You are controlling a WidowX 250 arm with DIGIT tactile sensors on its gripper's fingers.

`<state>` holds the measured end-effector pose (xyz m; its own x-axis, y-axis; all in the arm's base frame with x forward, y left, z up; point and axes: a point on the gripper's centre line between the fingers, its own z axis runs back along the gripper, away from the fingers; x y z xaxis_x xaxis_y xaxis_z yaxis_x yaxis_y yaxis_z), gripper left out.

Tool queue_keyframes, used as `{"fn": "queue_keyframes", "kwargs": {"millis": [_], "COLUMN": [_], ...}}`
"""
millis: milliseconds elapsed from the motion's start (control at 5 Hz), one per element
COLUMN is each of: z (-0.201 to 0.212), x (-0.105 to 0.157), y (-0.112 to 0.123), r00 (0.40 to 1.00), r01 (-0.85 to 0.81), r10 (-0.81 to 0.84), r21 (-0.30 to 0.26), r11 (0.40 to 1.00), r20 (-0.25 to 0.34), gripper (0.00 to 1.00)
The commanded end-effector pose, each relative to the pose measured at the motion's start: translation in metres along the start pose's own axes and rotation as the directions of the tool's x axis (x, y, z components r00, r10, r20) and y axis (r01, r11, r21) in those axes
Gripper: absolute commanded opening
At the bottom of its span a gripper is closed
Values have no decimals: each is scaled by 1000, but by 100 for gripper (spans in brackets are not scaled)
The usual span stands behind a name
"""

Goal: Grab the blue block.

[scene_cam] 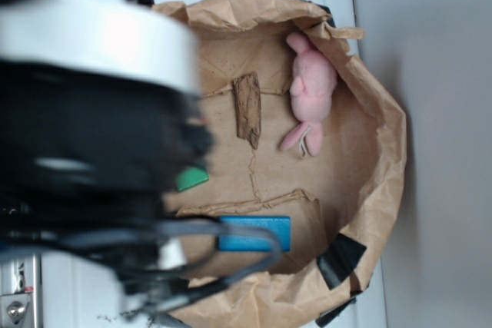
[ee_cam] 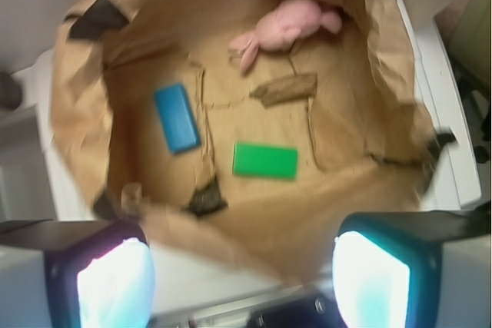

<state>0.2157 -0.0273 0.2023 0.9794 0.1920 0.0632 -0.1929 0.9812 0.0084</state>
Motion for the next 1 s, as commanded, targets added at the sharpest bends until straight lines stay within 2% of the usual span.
{"fn": "queue_keyframes", "kwargs": {"millis": [0, 400, 600, 800], "z": [-9, -9, -49, -91], "x": [17, 17, 11, 19], "y": [-3, -3, 15, 17], "r00": [999, 999, 995, 987], "r01": [29, 29, 42, 81], "r10": [-31, -31, -49, -98], "r21": [26, 26, 80, 139], "r11": [999, 999, 996, 987], "r20": [42, 42, 86, 126], "gripper": [100, 100, 100, 100]}}
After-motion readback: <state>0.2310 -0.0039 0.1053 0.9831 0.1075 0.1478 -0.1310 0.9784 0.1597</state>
